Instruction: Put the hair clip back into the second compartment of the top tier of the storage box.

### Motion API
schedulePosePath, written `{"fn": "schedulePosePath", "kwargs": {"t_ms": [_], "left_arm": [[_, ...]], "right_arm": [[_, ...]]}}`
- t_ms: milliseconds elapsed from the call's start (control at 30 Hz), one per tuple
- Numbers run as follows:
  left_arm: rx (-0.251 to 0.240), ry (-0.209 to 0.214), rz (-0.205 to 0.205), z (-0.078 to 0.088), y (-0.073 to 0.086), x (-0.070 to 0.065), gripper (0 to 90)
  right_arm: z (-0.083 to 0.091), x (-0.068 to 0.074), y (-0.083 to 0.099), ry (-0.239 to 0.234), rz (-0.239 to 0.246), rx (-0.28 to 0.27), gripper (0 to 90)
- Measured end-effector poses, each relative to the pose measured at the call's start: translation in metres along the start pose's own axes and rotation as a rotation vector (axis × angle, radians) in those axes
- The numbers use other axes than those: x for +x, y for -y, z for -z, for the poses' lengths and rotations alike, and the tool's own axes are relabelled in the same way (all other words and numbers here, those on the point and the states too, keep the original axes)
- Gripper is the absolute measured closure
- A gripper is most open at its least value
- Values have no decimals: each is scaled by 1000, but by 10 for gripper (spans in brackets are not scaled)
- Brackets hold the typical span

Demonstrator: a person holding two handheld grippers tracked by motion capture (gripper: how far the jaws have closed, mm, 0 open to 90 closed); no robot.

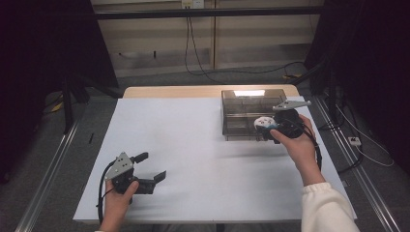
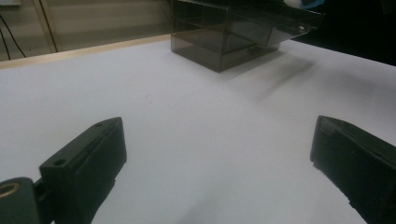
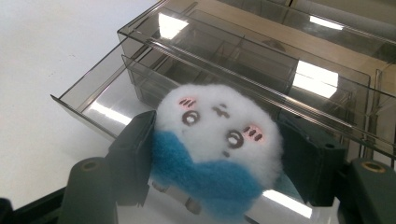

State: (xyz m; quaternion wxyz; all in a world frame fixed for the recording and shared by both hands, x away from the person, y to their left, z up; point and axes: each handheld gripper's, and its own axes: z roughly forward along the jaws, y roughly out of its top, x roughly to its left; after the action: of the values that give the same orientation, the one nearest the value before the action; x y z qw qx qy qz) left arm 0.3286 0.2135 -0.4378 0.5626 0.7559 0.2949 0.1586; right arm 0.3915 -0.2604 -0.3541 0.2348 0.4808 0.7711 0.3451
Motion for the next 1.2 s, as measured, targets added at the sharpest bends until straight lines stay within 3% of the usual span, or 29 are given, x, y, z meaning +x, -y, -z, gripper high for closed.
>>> {"fn": "schedulePosePath", "kwargs": {"t_ms": [667,1200], "left_arm": [[-3,4,0,0,0,0,37],[-1,3,-6,-1,0,0,38]], "right_arm": [[-13,2,-5,13,1,-8,313],[-23,3,-3,15,2,17,311]]}}
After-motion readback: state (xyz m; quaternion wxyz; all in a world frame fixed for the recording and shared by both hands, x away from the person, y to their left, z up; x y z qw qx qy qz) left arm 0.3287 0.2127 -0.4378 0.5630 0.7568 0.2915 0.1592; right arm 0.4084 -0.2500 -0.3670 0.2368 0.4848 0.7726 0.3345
